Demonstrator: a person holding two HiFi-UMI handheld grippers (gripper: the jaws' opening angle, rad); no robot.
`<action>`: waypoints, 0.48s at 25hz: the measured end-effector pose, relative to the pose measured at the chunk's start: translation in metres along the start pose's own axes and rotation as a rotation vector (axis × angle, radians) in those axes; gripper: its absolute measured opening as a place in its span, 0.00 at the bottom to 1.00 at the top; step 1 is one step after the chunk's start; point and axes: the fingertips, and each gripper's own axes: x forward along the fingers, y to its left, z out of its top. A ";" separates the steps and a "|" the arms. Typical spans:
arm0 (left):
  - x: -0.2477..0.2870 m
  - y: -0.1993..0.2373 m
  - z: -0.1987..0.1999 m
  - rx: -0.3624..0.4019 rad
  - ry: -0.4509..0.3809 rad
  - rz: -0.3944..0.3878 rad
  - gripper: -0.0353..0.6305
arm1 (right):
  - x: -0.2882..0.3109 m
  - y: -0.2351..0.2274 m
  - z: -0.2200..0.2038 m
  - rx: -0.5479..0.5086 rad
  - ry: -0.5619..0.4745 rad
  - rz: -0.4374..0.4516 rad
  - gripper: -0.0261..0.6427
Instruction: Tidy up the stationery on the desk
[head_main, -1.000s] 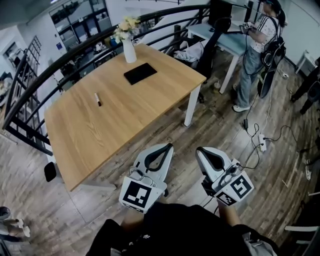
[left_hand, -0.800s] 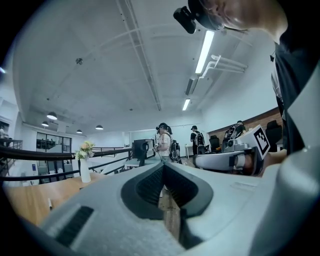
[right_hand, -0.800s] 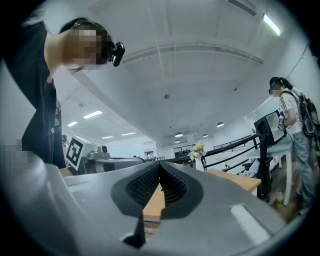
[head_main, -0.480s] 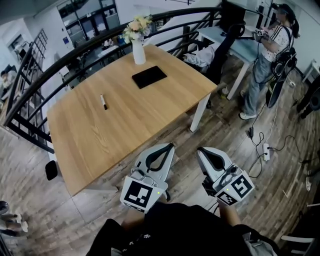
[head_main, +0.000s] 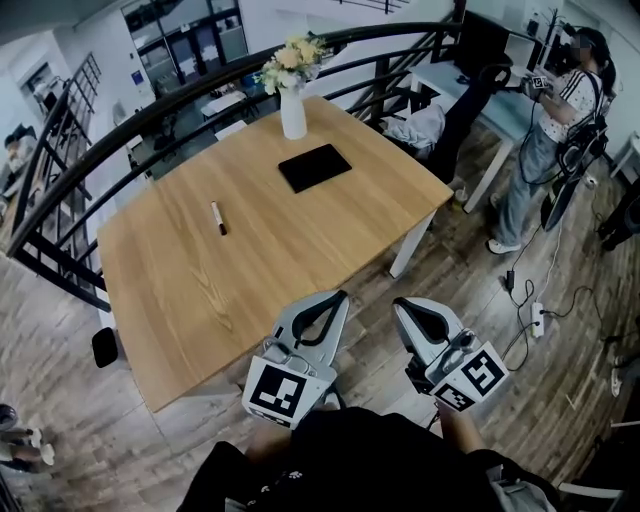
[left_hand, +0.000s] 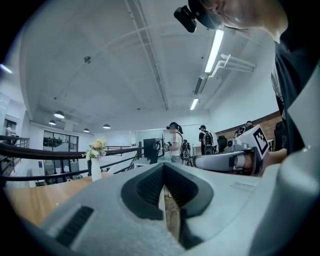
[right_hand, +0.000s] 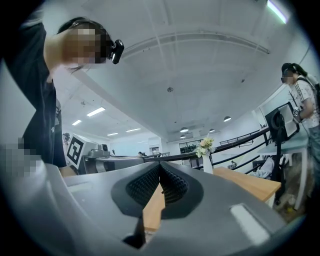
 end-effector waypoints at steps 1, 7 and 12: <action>0.001 0.008 0.000 -0.004 -0.001 0.005 0.04 | 0.008 -0.001 -0.001 -0.002 0.006 0.003 0.04; 0.004 0.057 -0.009 -0.015 -0.001 0.026 0.04 | 0.057 -0.010 -0.010 0.000 0.034 0.024 0.04; 0.006 0.092 -0.013 -0.029 -0.014 0.034 0.04 | 0.093 -0.015 -0.017 -0.004 0.052 0.040 0.04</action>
